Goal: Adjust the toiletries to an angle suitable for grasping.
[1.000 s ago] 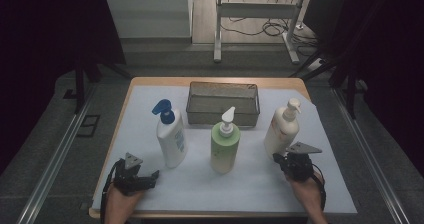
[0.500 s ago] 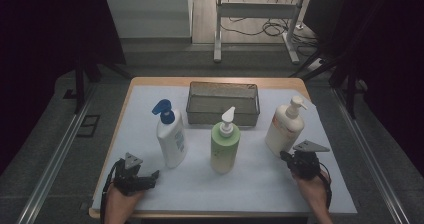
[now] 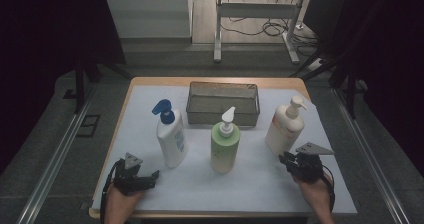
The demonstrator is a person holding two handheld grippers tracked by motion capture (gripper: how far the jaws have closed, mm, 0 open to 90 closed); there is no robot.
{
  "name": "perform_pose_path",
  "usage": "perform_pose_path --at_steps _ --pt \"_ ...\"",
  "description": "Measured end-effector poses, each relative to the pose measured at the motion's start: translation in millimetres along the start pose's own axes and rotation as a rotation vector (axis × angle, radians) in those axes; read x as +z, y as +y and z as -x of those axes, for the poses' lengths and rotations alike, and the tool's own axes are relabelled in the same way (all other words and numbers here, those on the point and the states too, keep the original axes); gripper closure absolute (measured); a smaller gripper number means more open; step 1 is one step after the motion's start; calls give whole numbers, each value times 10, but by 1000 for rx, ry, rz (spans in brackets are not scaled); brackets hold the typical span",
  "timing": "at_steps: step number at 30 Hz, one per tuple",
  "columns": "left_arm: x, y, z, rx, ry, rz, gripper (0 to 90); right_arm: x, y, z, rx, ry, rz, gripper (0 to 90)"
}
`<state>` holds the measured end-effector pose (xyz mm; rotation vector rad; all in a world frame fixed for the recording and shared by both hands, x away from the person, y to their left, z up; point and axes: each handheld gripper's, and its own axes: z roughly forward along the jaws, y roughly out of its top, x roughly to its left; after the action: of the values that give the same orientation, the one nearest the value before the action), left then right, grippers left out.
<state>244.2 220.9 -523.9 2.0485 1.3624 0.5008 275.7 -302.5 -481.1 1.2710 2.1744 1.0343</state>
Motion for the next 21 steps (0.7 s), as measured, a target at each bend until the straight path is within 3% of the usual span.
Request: perform_pose_path --at_steps 10,21 --pt "0 0 1 0 1 0 116 -193 -3 65 25 -35 6 473" --pt "1 -1 2 0 1 1 117 -345 122 124 28 -40 33 393"
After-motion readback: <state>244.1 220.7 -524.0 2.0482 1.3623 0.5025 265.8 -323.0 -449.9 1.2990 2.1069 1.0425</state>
